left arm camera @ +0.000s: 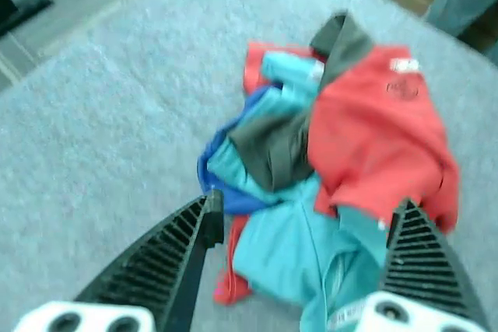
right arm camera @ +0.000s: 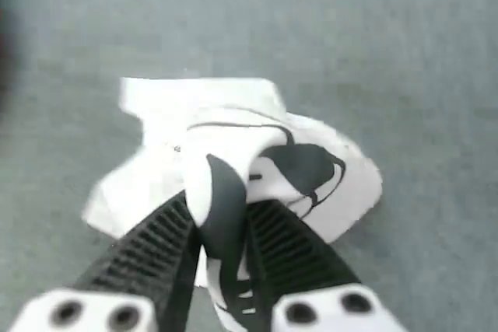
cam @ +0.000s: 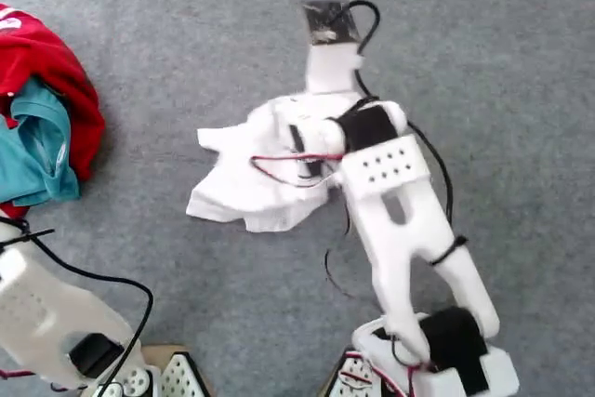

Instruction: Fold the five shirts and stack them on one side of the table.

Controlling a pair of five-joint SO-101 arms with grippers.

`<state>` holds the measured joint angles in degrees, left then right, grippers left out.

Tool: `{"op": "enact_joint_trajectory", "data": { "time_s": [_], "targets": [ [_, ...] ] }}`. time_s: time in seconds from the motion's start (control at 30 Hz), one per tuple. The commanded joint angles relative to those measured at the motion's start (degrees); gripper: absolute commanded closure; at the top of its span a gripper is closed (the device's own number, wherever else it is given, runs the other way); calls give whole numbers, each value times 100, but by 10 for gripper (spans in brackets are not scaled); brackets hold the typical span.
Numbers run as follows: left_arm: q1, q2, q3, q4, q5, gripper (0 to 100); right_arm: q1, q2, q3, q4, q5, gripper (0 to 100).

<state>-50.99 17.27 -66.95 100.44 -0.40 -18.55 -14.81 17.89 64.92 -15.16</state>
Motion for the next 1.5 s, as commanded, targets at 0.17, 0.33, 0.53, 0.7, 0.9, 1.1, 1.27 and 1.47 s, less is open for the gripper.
{"op": "enact_joint_trajectory", "data": {
  "time_s": [0.17, 0.33, 0.53, 0.7, 0.9, 1.1, 1.27, 1.47],
  "targets": [
    [1367, -2119, 4409, -53, -413, 660, 1705, 708, 1358, -1653, 976, 984],
    [1938, -3147, 6862, -1152, -396, 660, 2646, 769, 1358, -1275, 2303, 984],
    [1921, -4026, 8787, -2233, -413, 659, 3868, 778, 1367, -791, 4255, 984],
    [1921, -4334, 9420, -2541, -422, 657, 4642, 760, 1367, -220, 5785, 983],
    [1921, -4343, 9534, -2532, -422, 657, 5538, 760, 1367, 571, 7191, 860],
    [1965, -4343, 9490, -2541, -422, 657, 5899, 488, 611, 1468, 7912, 618],
    [1965, -4343, 9508, -2541, -422, 657, 5407, -127, -453, 2435, 8202, 614],
    [2009, -4325, 9833, -2919, -413, 659, 3938, -690, -822, 2567, 8149, 639]
  ]
}}
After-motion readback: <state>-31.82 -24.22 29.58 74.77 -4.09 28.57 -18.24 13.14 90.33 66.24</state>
